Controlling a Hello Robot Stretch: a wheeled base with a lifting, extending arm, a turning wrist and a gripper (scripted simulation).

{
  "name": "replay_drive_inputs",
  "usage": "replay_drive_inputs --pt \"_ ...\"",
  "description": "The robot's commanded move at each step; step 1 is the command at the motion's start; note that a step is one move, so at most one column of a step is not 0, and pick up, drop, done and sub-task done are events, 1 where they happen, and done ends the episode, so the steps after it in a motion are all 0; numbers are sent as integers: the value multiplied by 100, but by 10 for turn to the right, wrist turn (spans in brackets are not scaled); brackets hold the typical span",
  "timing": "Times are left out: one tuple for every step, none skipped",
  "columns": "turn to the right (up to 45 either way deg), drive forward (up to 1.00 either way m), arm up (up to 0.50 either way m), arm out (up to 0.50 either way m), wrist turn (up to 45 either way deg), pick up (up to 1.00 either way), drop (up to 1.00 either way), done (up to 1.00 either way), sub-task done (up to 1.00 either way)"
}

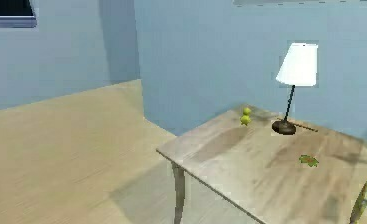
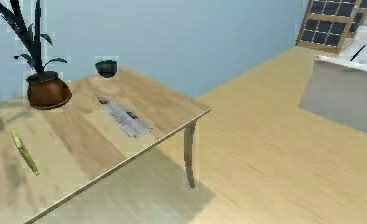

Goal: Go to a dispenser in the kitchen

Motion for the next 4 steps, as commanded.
replay_drive_inputs --pt "450 0 0 0 0 0 0 0 0" --pt "0 5 0 0 0 0 0 0 0" --pt "-450 0 0 0 0 0 0 0 0" --pt "-420 0 0 0 0 0 0 0 0"
